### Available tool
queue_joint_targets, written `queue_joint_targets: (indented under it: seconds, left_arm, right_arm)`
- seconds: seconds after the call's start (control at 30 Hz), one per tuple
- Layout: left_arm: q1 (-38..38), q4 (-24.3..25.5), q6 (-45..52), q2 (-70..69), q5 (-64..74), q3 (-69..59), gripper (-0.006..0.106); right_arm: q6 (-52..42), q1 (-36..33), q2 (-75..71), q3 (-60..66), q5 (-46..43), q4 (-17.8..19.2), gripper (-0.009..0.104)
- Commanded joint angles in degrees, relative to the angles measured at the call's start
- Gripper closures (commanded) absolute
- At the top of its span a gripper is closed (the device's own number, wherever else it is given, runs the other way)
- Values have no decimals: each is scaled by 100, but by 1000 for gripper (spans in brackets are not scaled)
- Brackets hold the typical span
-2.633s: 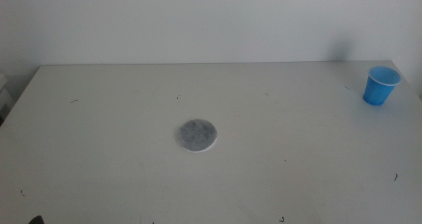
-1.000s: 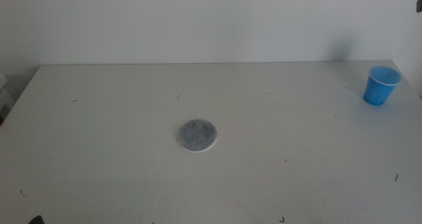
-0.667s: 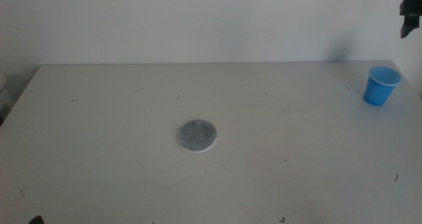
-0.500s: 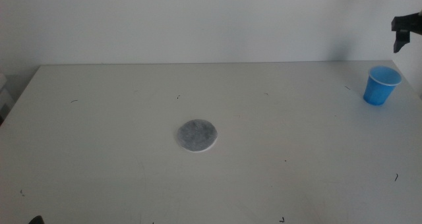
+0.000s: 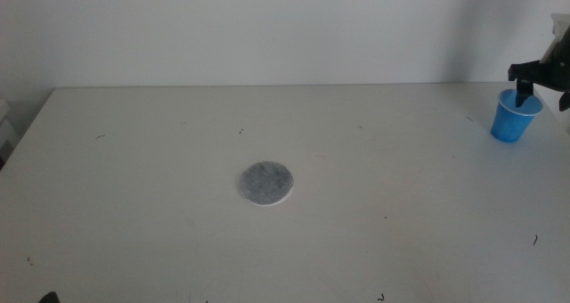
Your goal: Place an empty cup on a cup mat.
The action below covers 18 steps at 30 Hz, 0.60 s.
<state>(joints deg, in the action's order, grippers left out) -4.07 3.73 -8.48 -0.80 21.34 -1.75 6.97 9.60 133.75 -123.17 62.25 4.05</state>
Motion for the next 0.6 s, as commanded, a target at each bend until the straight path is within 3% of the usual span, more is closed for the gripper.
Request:
queue_joint_targets:
  seconds: [0.0,0.13,0.4,0.57]
  left_arm:
    - [6,2,-62,-15,-384,34,-5]
    - [6,2,-62,-15,-384,34,-5]
    - [6,2,-62,-15,-384,34,-5]
    - [6,2,-62,-15,-384,34,-5]
  right_arm:
    - [-9,50,-304,-205,-210,57,38]
    - [-9,50,-207,-205,-278,50,47]
    - [-9,50,-201,-200,-407,57,95]
    - [-28,39,-257,-200,-320,51,96]
